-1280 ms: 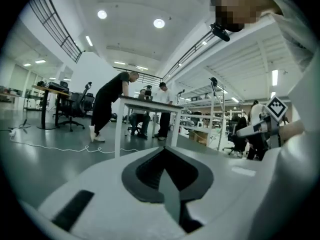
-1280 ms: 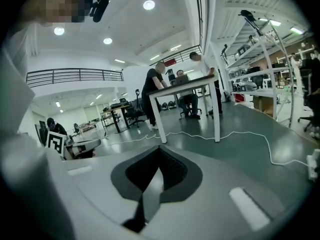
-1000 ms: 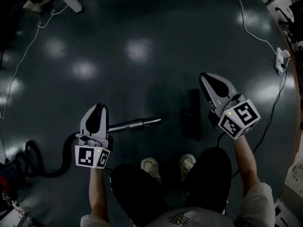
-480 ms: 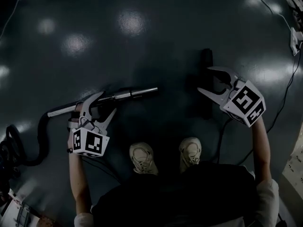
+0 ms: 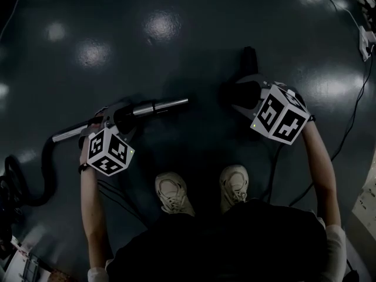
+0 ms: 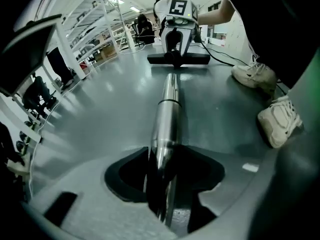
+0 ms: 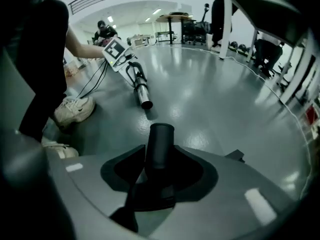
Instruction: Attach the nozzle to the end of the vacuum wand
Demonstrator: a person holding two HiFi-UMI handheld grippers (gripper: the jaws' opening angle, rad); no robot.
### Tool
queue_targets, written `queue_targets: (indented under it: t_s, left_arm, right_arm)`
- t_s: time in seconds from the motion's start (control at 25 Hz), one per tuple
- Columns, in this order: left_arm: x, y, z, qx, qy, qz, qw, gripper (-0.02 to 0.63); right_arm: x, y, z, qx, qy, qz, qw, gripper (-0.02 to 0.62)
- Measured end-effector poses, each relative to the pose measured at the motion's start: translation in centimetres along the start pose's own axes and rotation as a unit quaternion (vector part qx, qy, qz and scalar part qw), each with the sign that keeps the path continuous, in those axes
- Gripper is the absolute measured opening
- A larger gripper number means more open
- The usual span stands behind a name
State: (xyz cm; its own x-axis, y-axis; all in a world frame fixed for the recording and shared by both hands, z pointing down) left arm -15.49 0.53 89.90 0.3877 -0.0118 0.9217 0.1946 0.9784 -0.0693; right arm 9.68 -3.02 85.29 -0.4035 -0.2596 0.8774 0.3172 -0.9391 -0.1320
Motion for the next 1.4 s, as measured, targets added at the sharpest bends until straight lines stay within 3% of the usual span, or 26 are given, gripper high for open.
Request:
queue_targets:
  t_s: [0.16, 0.36, 0.52, 0.88, 1.2, 1.4]
  left_arm:
    - [0.0, 0.1, -0.2, 0.015, 0.01, 0.011, 0.9998, 0.196]
    - [-1.4, 0.2, -0.9, 0.02, 0.026, 0.015, 0.9994, 0.192]
    - [-2.8, 0.6, -2.3, 0.03, 0.044, 0.018, 0.9984, 0.192]
    - [-3.1, 0.3, -2.5, 0.03, 0.053, 0.025, 0.9978, 0.19]
    - [-3.6, 0.3, -2.9, 0.025, 0.065, 0.027, 0.9972, 0.192]
    - [-3.7, 0.3, -2.9, 0.024, 0.067, 0.028, 0.9971, 0.192]
  right_arm:
    - [1.2, -2.0, -0.9, -0.116, -0.011, 0.012, 0.993, 0.181]
    - [2.2, -3.0, -3.8, -0.159, 0.01, 0.004, 0.987, 0.179]
    - [2.4, -3.1, -6.1, -0.165, 0.042, -0.005, 0.985, 0.176]
    - [1.3, -3.5, -7.5, -0.154, 0.075, -0.016, 0.985, 0.167]
    - [0.5, -3.3, -7.9, -0.171, 0.057, -0.003, 0.984, 0.166]
    - [0.6, -3.3, -8.0, -0.18, 0.007, 0.026, 0.983, 0.166]
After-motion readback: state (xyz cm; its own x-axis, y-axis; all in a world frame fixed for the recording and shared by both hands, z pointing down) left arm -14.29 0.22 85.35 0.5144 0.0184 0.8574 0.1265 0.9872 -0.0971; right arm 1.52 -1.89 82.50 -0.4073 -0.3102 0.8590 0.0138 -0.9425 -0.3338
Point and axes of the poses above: the fingertips, and each gripper's own axes: x forward along the fingers, y to its right, z out of its underside, the point moved 1 cm from there along -x, backward along the fingers, and after that the axes turned 12 degrees about z, right-handed, at the moved point
